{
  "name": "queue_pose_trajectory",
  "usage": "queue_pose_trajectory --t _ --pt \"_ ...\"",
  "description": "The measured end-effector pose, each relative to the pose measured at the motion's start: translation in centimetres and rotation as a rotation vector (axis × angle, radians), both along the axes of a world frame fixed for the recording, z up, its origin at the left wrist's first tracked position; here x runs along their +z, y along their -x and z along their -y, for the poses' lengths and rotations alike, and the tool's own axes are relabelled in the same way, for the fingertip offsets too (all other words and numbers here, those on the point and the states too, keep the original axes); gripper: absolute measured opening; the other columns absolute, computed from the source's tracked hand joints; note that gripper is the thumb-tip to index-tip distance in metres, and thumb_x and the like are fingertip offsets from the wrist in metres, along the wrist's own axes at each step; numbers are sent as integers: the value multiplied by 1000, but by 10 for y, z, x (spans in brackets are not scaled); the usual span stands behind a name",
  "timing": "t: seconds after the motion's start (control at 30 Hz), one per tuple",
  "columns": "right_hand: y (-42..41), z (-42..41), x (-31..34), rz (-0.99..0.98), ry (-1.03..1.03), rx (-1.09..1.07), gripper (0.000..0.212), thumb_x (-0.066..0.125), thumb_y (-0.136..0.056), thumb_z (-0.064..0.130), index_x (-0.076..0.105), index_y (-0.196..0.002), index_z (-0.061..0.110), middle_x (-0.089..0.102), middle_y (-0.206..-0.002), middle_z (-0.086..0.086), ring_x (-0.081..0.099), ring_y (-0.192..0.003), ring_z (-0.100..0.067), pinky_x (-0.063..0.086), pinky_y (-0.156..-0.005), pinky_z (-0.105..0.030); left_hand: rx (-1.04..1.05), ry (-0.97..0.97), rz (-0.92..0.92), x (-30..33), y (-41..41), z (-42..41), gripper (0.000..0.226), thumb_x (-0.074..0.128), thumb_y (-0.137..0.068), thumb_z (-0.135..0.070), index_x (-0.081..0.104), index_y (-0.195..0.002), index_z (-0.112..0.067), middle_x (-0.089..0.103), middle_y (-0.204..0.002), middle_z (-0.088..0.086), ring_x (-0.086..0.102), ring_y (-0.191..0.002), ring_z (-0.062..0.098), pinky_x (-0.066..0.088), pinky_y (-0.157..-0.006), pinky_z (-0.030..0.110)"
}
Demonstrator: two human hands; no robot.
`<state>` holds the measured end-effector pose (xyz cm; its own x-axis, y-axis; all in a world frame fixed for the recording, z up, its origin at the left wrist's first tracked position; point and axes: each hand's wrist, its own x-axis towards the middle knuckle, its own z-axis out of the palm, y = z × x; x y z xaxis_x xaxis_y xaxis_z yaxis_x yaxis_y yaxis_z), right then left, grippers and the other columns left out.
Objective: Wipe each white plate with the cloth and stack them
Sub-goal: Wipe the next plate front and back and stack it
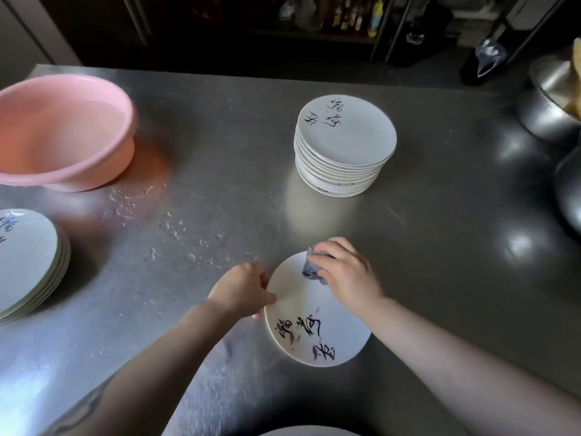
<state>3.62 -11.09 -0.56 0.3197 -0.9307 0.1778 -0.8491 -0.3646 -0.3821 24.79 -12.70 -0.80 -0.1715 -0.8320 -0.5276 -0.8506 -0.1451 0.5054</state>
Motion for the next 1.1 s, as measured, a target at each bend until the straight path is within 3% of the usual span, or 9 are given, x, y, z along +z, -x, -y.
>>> queue_pose_trajectory --t 0.1,0.17,0.27,0.4,0.53,0.67,0.87,1.0,1.1 --pt "-11 3 2 10 -17 18 29 75 -67 -5 74 -92 8 68 -98 -2 63 -97 -26 56 -66 -32 -20 156 23 7 17 10 19 70 -81 -34 66 -90 -19 70 -83 -1 64 -84 23 50 -68 29" --pt "-17 5 3 24 -40 31 26 75 -69 -3 74 -93 9 67 -99 -2 62 -98 -26 56 -68 -33 23 236 -29 9 28 15 14 66 -86 -29 66 -88 -15 70 -84 3 64 -86 29 49 -68 32" --pt "-14 4 6 35 -64 59 23 75 -72 -1 75 -94 8 69 -99 -3 62 -98 -26 55 -72 -32 63 167 -11 3 24 15 13 68 -80 -16 59 -73 -19 68 -81 6 63 -85 32 43 -65 28" --pt "-5 0 6 52 -83 -12 23 73 -76 4 75 -98 8 68 -103 -2 61 -101 -25 55 -73 -36 30 75 68 0 2 12 18 67 -75 -16 53 -66 -23 64 -74 -3 63 -81 26 49 -66 28" --pt "-17 0 7 64 -91 -34 23 72 -76 4 74 -98 7 69 -103 -4 60 -103 -26 54 -73 -36 61 195 5 2 14 18 6 70 -77 -22 65 -81 -23 70 -86 0 65 -86 25 54 -75 32" --pt "-18 1 9 59 -91 1 20 72 -77 3 75 -96 6 68 -102 -5 61 -101 -26 53 -74 -34 127 191 -93 -1 24 15 9 72 -81 -22 67 -77 -16 65 -75 4 61 -77 29 45 -64 30" --pt "-13 -6 7 75 -42 -89 19 74 -74 4 75 -91 11 69 -98 2 63 -97 -23 55 -64 -33 53 198 82 -10 2 4 25 73 -74 -35 52 -66 -26 63 -77 -6 61 -79 23 36 -60 26" --pt "-27 0 8 82 -40 -38 22 76 -70 -2 76 -90 5 70 -95 -3 64 -94 -26 55 -68 -30 163 299 -177 -2 22 7 13 67 -85 -31 68 -82 -19 68 -75 0 62 -76 25 48 -65 33" --pt "-24 3 9 69 -45 18 20 75 -71 -2 76 -89 6 70 -95 -4 64 -92 -26 54 -67 -29 226 240 -160 -2 20 11 7 73 -80 -20 67 -76 -19 64 -69 -3 61 -74 22 43 -62 28"
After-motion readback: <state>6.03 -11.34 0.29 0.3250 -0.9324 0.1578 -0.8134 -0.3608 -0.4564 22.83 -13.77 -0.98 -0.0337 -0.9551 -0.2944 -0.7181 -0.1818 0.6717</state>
